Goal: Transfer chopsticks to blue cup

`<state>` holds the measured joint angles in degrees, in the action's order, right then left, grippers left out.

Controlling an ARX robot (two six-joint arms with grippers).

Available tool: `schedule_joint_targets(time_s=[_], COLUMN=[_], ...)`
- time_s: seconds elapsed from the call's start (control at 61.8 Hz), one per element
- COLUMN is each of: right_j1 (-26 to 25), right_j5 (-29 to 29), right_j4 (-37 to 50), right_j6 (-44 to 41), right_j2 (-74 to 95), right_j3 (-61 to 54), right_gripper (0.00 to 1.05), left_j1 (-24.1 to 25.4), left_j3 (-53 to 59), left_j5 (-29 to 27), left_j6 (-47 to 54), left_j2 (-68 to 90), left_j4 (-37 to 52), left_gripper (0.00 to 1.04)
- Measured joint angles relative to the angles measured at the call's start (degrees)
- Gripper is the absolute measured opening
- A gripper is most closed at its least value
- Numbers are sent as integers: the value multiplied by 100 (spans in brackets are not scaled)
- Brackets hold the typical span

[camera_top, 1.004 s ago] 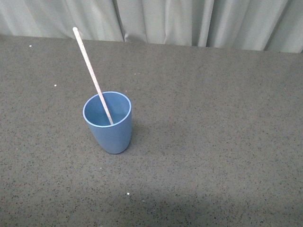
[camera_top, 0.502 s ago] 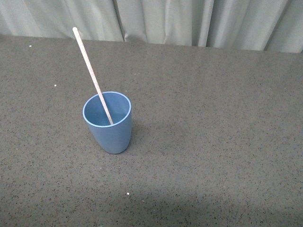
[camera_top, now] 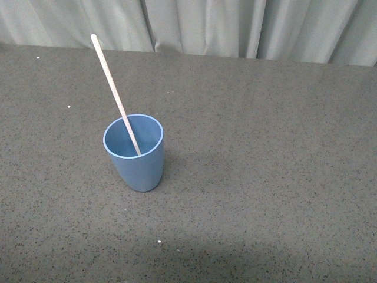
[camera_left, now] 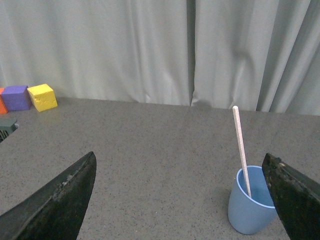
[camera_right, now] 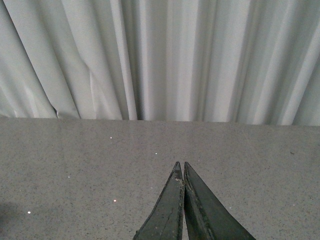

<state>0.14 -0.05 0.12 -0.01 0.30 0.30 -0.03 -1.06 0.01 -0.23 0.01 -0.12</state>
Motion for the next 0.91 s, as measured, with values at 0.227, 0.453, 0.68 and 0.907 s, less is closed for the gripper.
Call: schedule_joint_targets(time_s=[0.227,0.453,0.68,0.907], right_j1=[0,0,0,0], right_j5=[-2,-2,0,-2], right_j4=[-4,-4,-4,-4], right_j6=[-2,-2,-2,0], right_j2=[-4,-4,-4,-4], right_j3=[0,0,0,0], right_gripper=[18,57,96,95], left_j1=[0,0,0,0], left_j3=[0,0,0,0], left_j5=[0,0,0,0], left_j6=[0,0,-2,-2], left_j2=[0,0,0,0], left_j4=[0,0,0,0], left_gripper=[98,98,98,98])
